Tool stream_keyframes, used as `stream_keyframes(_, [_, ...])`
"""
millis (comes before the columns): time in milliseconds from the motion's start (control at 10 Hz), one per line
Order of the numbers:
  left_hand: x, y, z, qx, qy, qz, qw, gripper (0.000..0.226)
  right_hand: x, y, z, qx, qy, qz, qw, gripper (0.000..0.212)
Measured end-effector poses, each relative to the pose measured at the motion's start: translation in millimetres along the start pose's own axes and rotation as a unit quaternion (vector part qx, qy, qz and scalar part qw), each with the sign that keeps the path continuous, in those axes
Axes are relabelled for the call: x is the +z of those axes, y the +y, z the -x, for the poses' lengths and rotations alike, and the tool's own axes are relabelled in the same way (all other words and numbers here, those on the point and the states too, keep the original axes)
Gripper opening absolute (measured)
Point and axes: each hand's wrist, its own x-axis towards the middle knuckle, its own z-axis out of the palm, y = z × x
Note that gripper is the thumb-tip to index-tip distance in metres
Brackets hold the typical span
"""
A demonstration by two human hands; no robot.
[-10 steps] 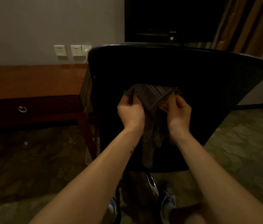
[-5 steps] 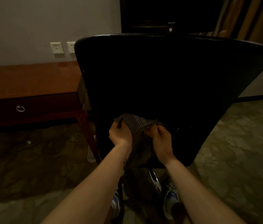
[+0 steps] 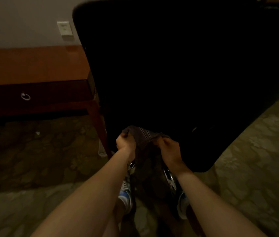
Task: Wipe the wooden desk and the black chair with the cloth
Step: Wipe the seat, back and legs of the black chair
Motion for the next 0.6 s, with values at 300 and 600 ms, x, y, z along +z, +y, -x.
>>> stream_keyframes(300, [-23.6, 14.4, -6.6, 0.058, -0.074, 0.101, 0.99, 0.025, 27.5, -9.9, 10.1, -0.034, 0.062, 0.002, 0.998, 0.024])
stream_keyframes(600, [-61.3, 146.7, -20.3, 0.24, -0.11, 0.186, 0.946, 0.017, 94.0, -148.5, -8.1, -0.129, 0.101, -0.147, 0.975, 0.023])
